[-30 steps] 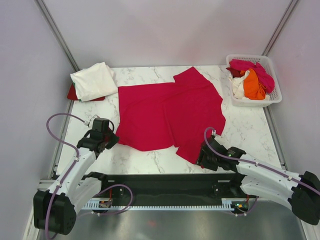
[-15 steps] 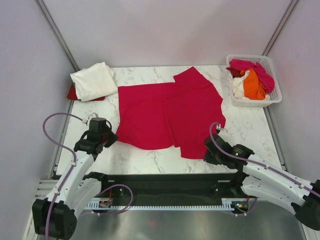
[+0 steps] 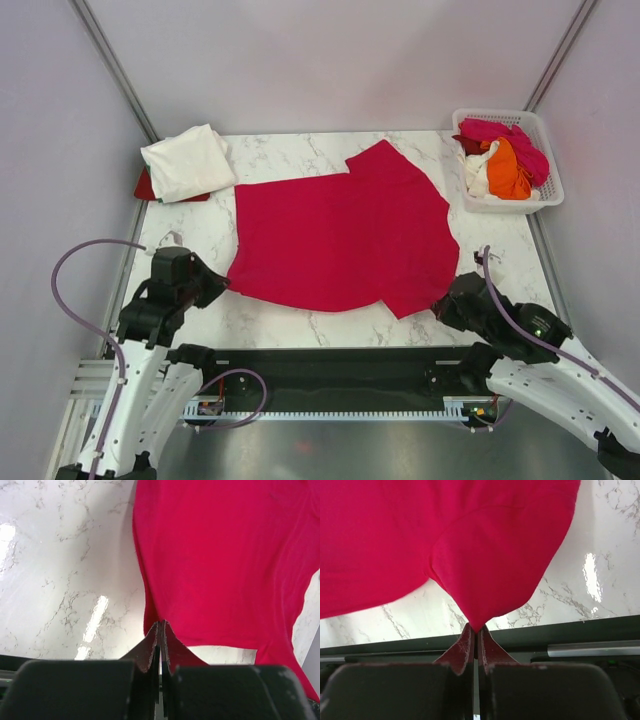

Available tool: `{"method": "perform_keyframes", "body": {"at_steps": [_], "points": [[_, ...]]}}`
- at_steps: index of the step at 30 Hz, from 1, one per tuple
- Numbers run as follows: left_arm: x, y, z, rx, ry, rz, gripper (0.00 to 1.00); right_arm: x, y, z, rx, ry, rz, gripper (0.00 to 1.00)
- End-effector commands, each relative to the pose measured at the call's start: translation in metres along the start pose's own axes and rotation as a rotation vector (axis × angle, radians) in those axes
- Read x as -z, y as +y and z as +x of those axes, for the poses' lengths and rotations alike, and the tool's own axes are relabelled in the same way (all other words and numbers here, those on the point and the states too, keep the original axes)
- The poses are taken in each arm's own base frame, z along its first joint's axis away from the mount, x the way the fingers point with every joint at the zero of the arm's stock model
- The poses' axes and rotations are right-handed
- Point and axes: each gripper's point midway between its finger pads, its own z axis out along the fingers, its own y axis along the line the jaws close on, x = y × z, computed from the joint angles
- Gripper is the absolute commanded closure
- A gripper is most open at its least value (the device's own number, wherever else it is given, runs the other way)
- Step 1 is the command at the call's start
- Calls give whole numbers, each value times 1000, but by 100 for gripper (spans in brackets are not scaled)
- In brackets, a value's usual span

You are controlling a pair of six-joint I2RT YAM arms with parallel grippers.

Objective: Fold and stack the t-shirts
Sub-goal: Fold the tshirt

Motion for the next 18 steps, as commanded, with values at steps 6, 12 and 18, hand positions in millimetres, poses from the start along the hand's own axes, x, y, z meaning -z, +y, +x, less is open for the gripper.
{"method": "perform_keyframes", "body": {"at_steps": [6,12,18], "points": [[26,12,18,16,53,-12,98,10,8,-2,2,12,-49,100],[18,10,23,-19,105,-20,98,1,29,-9,102,16,-47,100],[-9,-16,24,-106,271,20,98,-8,73,-54,240,-101,-41,100]]}}
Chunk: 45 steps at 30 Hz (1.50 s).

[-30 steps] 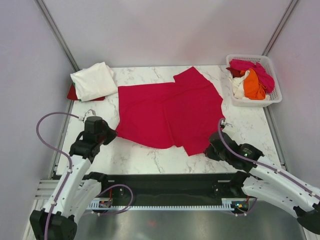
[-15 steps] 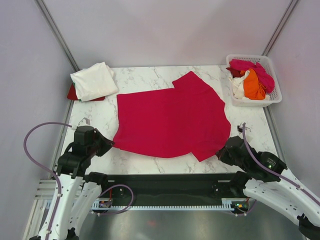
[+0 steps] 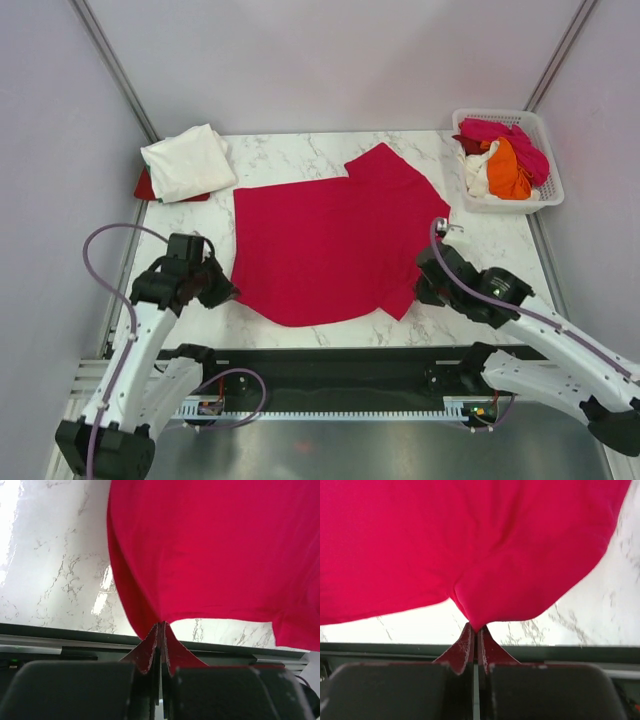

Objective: Fold and stack the t-shirts
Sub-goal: Fold the tshirt

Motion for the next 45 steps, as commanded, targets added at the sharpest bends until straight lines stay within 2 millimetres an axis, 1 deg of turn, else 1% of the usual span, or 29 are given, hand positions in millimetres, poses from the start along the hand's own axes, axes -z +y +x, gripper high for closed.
{"method": "perform_keyframes", "body": {"at_steps": [1,2,4,5,6,7,8,10,11,12,13,14,16,17,19,20,22,23,24,25,26,27,29,30,33,36,39,43,45], "points": [[-2,-28,-19,-107,20,74,98,12,40,-60,93,-177,-73,100],[0,-33,-31,-119,-12,63,98,3,42,-68,124,-184,-31,100],[-10,-35,-43,-153,-1,20,98,2,55,-92,149,-220,-28,100],[-9,-40,-55,-165,-28,9,98,-13,57,-99,186,-199,-3,100],[-12,-41,-59,-175,-28,-2,98,-19,61,-105,208,-192,-10,100],[-22,-40,-65,-182,-8,-30,98,-23,65,-113,221,-188,-17,100],[-23,-44,-73,-187,-20,-31,98,-40,64,-114,272,-149,5,100],[-37,-46,-86,-192,-10,-49,98,-56,65,-129,268,-120,-16,100],[-43,-46,-90,-194,-5,-59,98,-72,64,-128,286,-77,-3,100],[-48,-45,-94,-194,0,-67,98,-81,57,-136,289,-73,18,100],[-61,-40,-96,-195,30,-97,98,-85,59,-142,297,-69,10,100],[-64,-41,-107,-185,18,-96,98,-98,54,-145,297,-49,34,100],[-72,-39,-119,-169,25,-104,98,-105,51,-158,309,-56,59,100],[-81,-37,-120,-162,47,-110,98,-116,45,-160,305,-40,82,100],[-87,-37,-130,-158,44,-114,98,-122,42,-170,308,-47,103,100],[-93,-34,-131,-154,58,-127,98,-130,36,-172,308,-32,124,100],[-96,-33,-136,-156,58,-133,98,-135,32,-180,305,-40,144,100],[-97,-32,-141,-157,52,-139,98,-140,31,-180,307,-31,144,100],[-100,-30,-142,-156,57,-150,98,-143,27,-184,299,-31,154,100],[-102,-31,-144,-161,55,-150,98,-143,28,-189,304,-38,154,100],[-104,-30,-145,-164,55,-158,98,-149,26,-189,305,-28,162,100],[-109,-27,-145,-169,70,-169,98,-150,26,-195,301,-36,163,100],[-114,-25,-147,-174,75,-180,98,-157,22,-196,310,-23,179,100],[-116,-24,-147,-175,80,-187,98,-158,20,-202,302,-31,186,100],[-124,-19,-148,-181,92,-212,98,-166,14,-206,296,-17,197,100],[-127,-13,-155,-210,77,-249,98,-175,9,-207,292,-1,210,100],[-130,-13,-164,-244,69,-264,98,-183,5,-206,290,15,219,100],[-137,-19,-176,-263,63,-259,98,-194,-2,-205,277,33,239,100],[-144,-19,-175,-273,84,-252,98,-200,-8,-204,278,41,263,100]]}}
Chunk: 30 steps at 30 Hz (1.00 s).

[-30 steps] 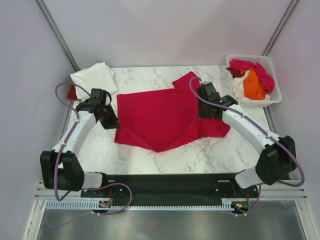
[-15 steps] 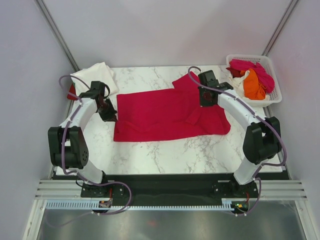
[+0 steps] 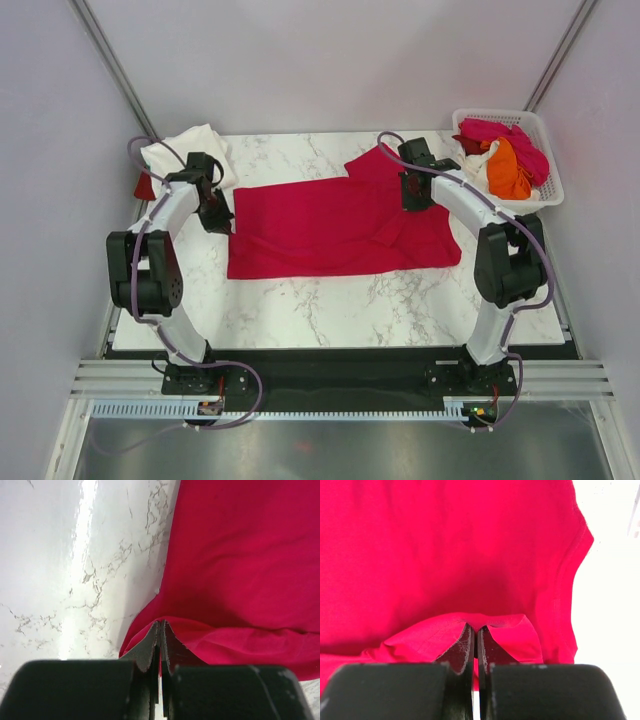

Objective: Fold and stack the t-shirts
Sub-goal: Fold the tshirt

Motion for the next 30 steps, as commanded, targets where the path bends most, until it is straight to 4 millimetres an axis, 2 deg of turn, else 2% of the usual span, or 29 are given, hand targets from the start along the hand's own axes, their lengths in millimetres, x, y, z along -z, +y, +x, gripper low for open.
{"method": "perform_keyframes", "body": {"at_steps": [1,6,9,14,17,23,25,26,30], "points": [[-2,-2,-22,-70,-39,1,98,-1,-5,-20,-4,-43,20,100],[-20,-3,-20,-92,19,-3,98,-10,-18,-19,-19,-29,75,100],[-25,-8,-16,-103,47,27,98,-7,-25,-20,-28,-38,99,100],[-30,-3,-14,-110,55,6,98,9,-34,-28,-50,-77,110,100],[-32,-1,-13,-112,60,-5,98,11,-40,-32,-57,-86,122,100],[-35,5,-17,-104,48,-48,98,-6,-51,-23,-71,-46,167,100],[-35,14,-21,-101,28,-101,98,-12,-55,-20,-78,-34,188,100],[-35,25,-25,-73,23,-119,98,-13,-59,-20,-83,-32,205,100],[-34,25,-28,-69,15,-118,98,-19,-63,-26,-93,-30,212,100]]}}
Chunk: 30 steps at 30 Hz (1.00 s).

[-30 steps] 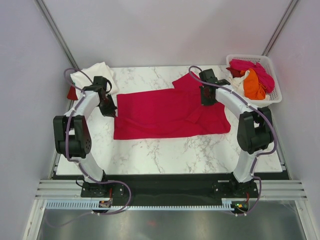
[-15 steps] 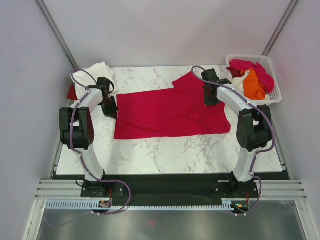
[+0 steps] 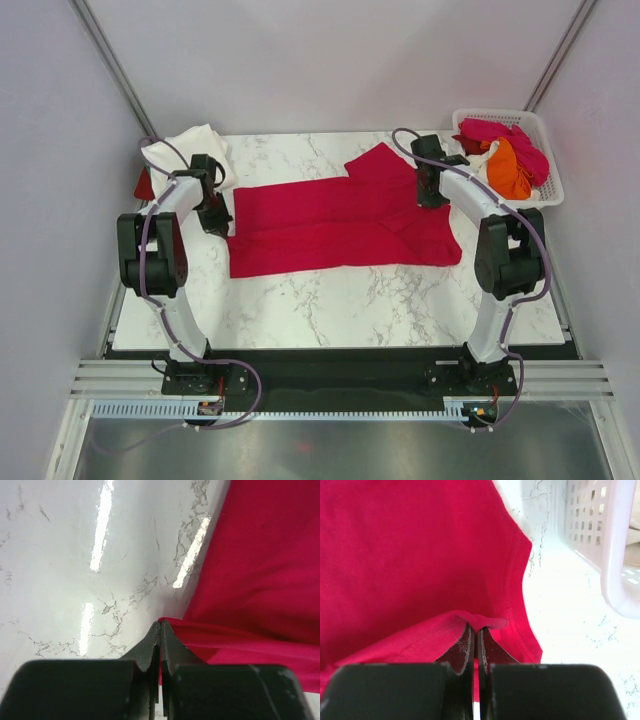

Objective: Fold and stack the t-shirts
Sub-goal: Fold the tshirt

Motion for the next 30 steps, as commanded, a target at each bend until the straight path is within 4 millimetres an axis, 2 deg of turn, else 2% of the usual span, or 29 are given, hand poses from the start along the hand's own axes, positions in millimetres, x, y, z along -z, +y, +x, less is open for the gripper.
{"method": "perform_keyframes", "body": {"at_steps": [1,2,4,5,6,7,8,9,10,11,12,14,15,16,17,18,19,20,21,22,23,24,25,26,27,28,30], "points": [[6,9,-19,-11,-52,-35,98,-4,-11,-19,-32,-33,47,100],[6,9,-20,-12,-54,-34,98,-5,-12,-20,-33,-32,53,100],[7,6,-21,-14,-56,-25,96,-7,-11,-21,-34,-27,49,92],[9,6,-22,-14,-59,-19,90,-8,-10,-20,-32,-24,48,81],[10,3,-22,-17,-64,-10,74,-7,-11,-21,-35,-26,48,66],[13,1,-23,-17,-69,1,64,-7,-10,-21,-36,-26,44,40],[21,0,-25,-19,-91,5,55,-5,-10,-23,-38,-31,45,35],[28,-2,-27,-27,-112,1,36,-1,-11,-26,-42,-39,46,30],[35,4,-30,-24,-141,-30,24,4,-14,-29,-47,-50,55,27],[55,6,-36,-19,-199,-31,23,8,-18,-30,-52,-56,64,24],[60,-6,-29,-53,-214,-32,22,20,-22,-37,-75,-89,65,21],[86,-7,-27,-39,-288,-40,22,32,-31,-37,-95,-114,90,18],[87,-9,-13,-47,-280,-40,23,48,-38,-41,-123,-148,87,16],[89,-9,-6,-40,-283,-38,24,56,-38,-41,-155,-171,77,14],[91,-10,1,-14,-282,-30,24,53,-39,-25,-159,-149,69,13],[96,-7,15,-3,-290,-20,24,69,-44,-25,-189,-187,45,10],[98,-4,22,8,-291,-18,24,71,-45,-22,-227,-201,29,7],[104,1,31,18,-310,-9,21,65,-43,1,-228,-156,-2,6],[105,3,33,20,-325,-5,19,75,-48,4,-259,-181,-26,4],[108,4,36,20,-338,6,17,75,-51,8,-312,-188,-46,4],[109,3,40,20,-339,22,13,66,-50,32,-316,-145,-61,3],[106,1,46,22,-335,44,12,71,-42,37,-343,-140,-142,2],[102,-9,55,17,-297,107,13,69,-42,41,-372,-137,-166,2],[92,-13,68,30,-252,135,14,62,-40,61,-398,-95,-175,2],[87,-23,77,34,-208,192,14,65,-34,66,-407,-90,-219,2],[82,-28,79,54,-202,220,14,58,-33,78,-422,-72,-226,2],[68,-28,93,74,-161,237,14,55,-27,86,-443,-50,-272,3]]}}
